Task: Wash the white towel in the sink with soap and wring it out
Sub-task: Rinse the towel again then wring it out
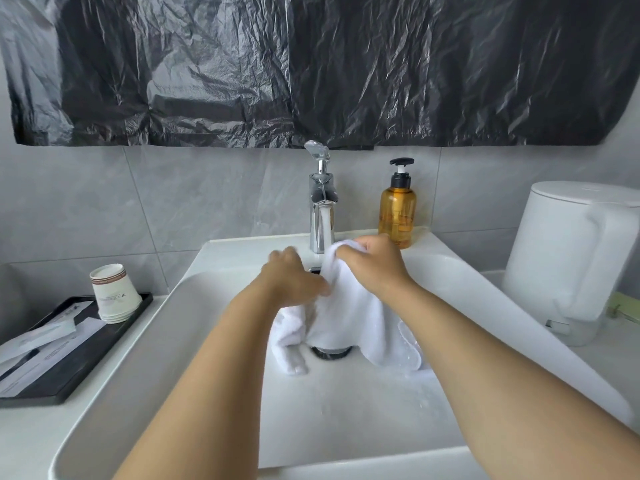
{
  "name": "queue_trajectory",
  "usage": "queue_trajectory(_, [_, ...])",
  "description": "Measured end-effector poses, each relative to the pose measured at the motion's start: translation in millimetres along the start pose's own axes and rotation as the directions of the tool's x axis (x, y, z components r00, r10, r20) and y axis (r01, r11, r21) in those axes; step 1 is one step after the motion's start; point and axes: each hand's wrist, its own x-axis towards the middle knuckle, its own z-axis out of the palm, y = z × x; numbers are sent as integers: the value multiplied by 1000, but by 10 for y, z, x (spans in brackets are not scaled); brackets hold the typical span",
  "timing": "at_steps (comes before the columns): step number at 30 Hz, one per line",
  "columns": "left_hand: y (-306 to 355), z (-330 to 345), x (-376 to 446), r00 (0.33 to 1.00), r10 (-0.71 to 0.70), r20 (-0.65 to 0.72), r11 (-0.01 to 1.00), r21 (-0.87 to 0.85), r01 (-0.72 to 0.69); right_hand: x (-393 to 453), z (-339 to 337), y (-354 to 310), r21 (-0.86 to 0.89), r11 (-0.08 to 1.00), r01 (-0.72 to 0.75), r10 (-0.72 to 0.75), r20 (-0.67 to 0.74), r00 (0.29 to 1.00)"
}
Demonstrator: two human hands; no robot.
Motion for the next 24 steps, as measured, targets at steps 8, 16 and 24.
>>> queue_trajectory(8, [-43,42,132,944,269,-193,847,-419,-327,45,-108,20,406,912,-61,-8,165,986])
queue_trajectory(16, [-124,-66,188,961,-14,-276,633,-746,-205,10,-15,148,176,964,-199,164,191,968])
queue_trajectory(24, [-104,147,94,904,360,231,649,-758,-65,48,1,-174,772,506,-386,342,231,911])
